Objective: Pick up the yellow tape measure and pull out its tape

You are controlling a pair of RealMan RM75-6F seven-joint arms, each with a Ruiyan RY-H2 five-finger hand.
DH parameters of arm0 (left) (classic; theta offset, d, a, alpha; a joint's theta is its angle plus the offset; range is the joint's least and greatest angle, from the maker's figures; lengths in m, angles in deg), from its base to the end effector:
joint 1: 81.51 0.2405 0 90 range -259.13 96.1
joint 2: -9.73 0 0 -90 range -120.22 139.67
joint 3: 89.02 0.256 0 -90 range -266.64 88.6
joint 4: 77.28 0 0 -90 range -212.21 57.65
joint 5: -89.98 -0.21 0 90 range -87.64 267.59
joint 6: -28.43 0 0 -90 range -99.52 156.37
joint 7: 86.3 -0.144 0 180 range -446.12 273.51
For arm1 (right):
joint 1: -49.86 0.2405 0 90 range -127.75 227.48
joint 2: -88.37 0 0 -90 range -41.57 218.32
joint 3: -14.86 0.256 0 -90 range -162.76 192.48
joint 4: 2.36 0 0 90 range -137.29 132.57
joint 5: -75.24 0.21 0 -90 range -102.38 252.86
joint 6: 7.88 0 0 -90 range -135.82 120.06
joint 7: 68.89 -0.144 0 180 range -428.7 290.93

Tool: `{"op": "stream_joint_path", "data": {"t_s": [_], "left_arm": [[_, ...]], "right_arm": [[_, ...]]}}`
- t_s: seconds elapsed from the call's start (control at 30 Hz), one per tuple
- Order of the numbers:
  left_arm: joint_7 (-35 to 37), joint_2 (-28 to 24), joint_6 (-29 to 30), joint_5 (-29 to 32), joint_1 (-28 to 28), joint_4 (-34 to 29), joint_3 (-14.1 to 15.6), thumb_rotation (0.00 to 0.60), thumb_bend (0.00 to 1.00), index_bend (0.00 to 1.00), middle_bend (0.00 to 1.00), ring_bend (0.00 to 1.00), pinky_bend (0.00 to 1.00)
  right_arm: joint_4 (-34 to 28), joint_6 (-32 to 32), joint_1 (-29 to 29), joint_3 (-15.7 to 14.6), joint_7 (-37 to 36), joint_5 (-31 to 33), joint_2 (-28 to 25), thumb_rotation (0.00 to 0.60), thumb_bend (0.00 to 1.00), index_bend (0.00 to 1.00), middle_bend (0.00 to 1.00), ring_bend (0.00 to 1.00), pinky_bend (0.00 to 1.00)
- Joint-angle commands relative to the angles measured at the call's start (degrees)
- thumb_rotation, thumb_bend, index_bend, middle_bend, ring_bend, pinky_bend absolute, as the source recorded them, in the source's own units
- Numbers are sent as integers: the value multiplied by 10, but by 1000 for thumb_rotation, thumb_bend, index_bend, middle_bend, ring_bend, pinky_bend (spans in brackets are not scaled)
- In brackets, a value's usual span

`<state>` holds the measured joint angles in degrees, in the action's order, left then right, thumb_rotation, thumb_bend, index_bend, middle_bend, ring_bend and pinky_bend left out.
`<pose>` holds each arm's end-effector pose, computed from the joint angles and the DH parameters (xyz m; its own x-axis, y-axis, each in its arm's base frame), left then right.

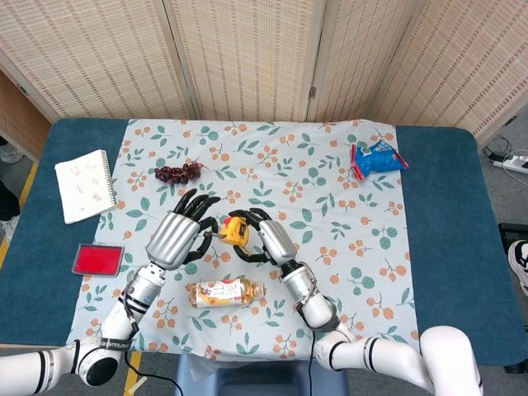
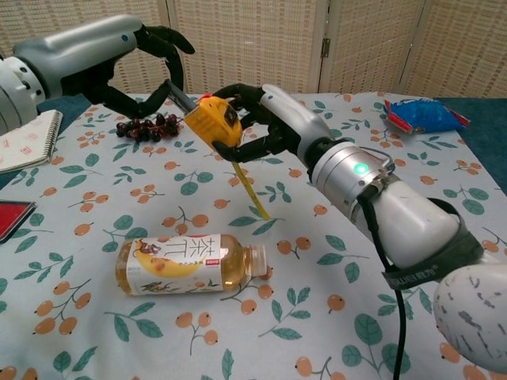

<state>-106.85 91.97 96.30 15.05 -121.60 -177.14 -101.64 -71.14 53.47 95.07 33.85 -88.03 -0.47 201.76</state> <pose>-0.0912 0.3171 0.0440 0.3174 0.0275 0.9479 0.8249 -0.5011 -0.2617 -0.0553 -0.3350 -0.0921 -0.3171 -0.3712 0.8727 -0.8437 -0.3098 -0.4383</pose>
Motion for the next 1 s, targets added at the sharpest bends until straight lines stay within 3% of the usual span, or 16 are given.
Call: {"op": "stream_joint_path", "data": {"t_s": [0.03,0.33,0.6,1.0], "left_arm": [[12,6,14,-6,5,7,-3,600,620,561,195,167,0],[82,-14,24,-9,27,35,-2,600,617,562,213,179,0],[216,-40,26,-24,50,100,-2,600,614,529,221,188,0],[390,-35,59,-47,74,220,-13,600,613,507,242,208,0]], "right_arm": [[0,4,-3,-2,5,-2,-4,600,428,540,512,359,101],[-11,19,-29,-29,28,-16,-47,600,428,541,512,359,101],[-39,26,-74,-60,21,-20,-117,600,428,541,510,359,101],[-81,47,-141,-98,-10,-22,-205,600,428,540,508,360,101]]}}
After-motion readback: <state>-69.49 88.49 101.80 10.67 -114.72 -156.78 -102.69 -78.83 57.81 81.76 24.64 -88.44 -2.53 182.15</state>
